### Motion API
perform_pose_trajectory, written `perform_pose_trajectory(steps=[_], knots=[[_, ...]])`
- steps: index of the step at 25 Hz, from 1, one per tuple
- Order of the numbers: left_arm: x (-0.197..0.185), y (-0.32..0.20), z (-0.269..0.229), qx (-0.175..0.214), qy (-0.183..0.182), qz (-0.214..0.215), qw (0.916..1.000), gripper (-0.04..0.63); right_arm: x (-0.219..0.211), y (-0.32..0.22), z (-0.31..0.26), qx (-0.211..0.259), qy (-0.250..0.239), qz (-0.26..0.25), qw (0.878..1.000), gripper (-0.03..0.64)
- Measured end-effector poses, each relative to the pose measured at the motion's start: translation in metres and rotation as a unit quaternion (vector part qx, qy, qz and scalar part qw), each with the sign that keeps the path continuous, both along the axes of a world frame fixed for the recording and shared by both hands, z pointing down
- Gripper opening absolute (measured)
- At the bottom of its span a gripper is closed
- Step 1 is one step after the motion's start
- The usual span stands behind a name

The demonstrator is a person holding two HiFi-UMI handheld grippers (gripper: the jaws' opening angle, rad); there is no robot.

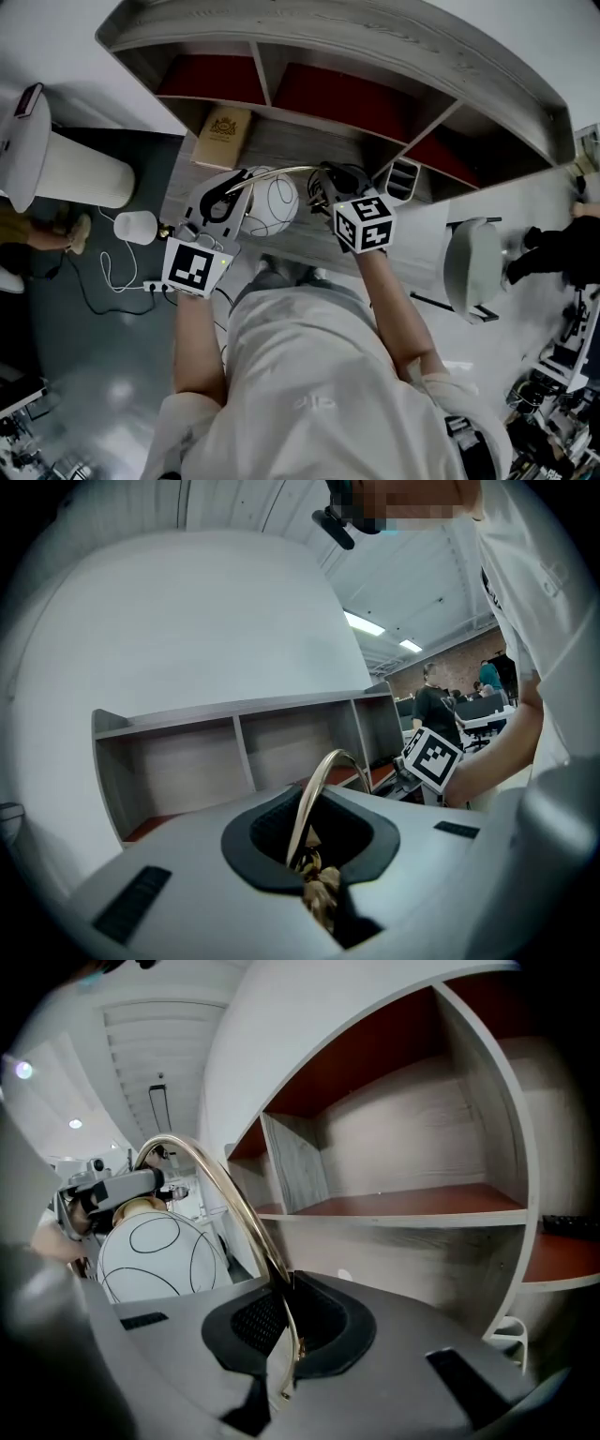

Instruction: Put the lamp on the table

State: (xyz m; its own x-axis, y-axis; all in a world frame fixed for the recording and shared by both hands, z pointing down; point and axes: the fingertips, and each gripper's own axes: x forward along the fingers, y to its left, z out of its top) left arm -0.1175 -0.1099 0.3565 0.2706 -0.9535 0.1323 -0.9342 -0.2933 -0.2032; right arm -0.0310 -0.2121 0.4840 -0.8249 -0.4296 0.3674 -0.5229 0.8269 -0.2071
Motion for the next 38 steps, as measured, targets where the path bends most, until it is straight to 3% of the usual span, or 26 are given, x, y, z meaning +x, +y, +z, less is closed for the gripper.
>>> perform_pose_trajectory(steps=[10,17,20,38], knots=[[-0.035,-0.021,0.012,-0.020,-0.001,0.001,0.9998,0.037,-0.036,-0.017,0.017,-0.022,0.007,-0.002,1.000,0.029],[-0.047,-0.039,0.022,-0.030,-0.022,0.028,0.9989,0.038,-0.051,-0.029,0.032,-0.044,0.009,0.006,0.999,0.029],[-0.046,-0.047,0.029,-0.027,-0.048,0.051,0.9972,0.037,-0.051,-0.033,0.040,-0.055,0.010,0.010,0.998,0.029],[-0.011,-0.075,0.066,-0.086,-0.082,0.090,0.9889,0.041,-0.028,-0.049,0.088,-0.104,0.012,0.043,0.994,0.029]])
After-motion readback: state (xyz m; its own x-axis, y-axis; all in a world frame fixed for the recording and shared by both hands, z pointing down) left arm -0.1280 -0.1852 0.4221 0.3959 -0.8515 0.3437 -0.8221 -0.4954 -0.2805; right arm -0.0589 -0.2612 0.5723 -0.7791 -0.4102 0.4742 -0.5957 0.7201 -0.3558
